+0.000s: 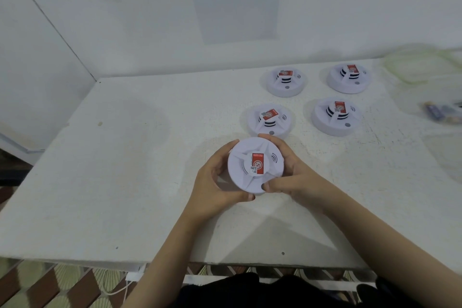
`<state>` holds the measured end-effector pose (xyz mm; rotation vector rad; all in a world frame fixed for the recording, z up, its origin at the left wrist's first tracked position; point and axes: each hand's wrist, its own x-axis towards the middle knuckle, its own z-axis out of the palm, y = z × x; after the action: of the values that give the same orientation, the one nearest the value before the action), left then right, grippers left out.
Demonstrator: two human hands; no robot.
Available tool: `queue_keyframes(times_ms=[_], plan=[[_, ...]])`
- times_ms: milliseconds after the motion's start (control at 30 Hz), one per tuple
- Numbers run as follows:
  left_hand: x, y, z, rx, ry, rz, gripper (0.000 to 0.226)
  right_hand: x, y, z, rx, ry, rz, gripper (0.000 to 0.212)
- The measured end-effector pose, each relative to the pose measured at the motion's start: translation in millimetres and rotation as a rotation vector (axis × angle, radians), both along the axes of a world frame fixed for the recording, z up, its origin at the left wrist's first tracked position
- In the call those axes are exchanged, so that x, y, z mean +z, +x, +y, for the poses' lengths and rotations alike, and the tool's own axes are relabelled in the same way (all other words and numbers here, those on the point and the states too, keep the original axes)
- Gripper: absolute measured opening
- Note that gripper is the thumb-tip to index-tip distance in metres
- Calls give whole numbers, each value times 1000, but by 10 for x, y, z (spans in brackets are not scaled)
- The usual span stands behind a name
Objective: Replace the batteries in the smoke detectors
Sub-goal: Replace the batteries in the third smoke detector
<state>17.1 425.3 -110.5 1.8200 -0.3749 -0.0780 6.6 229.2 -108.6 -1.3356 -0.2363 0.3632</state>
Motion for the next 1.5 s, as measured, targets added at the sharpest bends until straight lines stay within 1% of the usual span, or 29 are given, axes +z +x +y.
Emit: queue_keyframes(times_ms=[133,267,500,633,1500], plan=[[9,6,0,-12,0,-14,88,-22,-2,-10,4,45,18,84],[-4,21,8,-33,-7,-20,88,-15,-4,-22,-9,138,93,74],[9,20,-2,-48,-14,-31,85,-48,6,-26,-32,177,113,68],[5,26,-2,-53,-15,-29,85,-59,9,-25,-36,179,105,67],[19,6,-5,-67,-14,-1,88,-42,-2,-14,-68,158,120,71]])
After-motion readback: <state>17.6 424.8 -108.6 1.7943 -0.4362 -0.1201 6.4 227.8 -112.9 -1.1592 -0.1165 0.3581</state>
